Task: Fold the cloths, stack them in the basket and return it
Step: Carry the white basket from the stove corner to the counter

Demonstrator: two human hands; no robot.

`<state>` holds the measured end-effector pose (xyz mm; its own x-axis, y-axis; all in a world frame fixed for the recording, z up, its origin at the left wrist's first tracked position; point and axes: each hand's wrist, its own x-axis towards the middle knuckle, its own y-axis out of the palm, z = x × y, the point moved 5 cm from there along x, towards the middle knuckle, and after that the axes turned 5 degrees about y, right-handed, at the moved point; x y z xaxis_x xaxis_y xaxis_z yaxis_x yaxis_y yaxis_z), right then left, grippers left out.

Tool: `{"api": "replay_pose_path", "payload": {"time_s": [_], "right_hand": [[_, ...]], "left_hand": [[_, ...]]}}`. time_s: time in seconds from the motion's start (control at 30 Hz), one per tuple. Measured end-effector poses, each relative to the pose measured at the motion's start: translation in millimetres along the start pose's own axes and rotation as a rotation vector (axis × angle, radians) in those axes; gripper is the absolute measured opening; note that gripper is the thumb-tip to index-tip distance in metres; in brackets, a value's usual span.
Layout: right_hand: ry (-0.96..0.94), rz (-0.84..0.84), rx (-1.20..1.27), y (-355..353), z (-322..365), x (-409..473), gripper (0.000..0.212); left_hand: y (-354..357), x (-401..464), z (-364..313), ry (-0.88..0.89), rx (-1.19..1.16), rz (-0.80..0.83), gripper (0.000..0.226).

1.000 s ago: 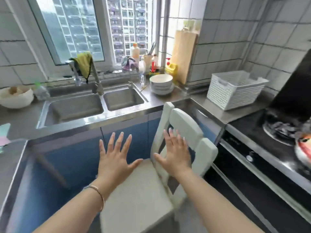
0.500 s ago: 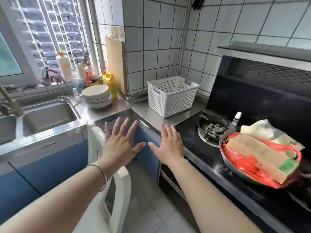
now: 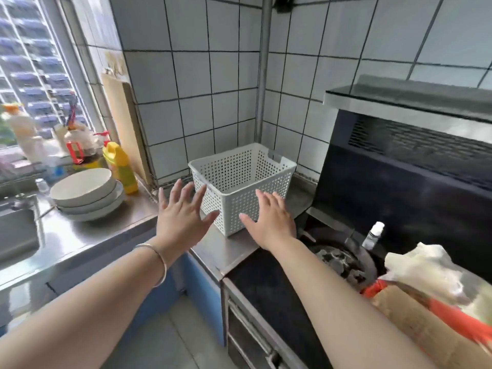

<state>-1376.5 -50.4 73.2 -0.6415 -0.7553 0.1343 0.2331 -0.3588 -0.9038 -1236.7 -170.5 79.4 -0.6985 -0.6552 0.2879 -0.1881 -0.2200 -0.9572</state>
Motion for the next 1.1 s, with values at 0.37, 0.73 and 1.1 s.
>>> {"api": "replay_pose_path", "payload": {"time_s": [0.37, 0.73, 1.1], "right_hand": [[-0.05, -0.035, -0.075, 4, -67, 239, 0.058], [0.117, -0.062, -0.044, 48, -130, 383, 0.047], [0.351, -0.013, -0.005, 81, -154, 437, 0.035]], "left_hand": [[60, 185, -18, -0.141, -0.035, 0.022, 0.069], [135, 233, 30, -0.779, -0.371, -0.043, 0.063], [194, 219, 34, -1.156, -0.772, -0.004, 0.041]]}}
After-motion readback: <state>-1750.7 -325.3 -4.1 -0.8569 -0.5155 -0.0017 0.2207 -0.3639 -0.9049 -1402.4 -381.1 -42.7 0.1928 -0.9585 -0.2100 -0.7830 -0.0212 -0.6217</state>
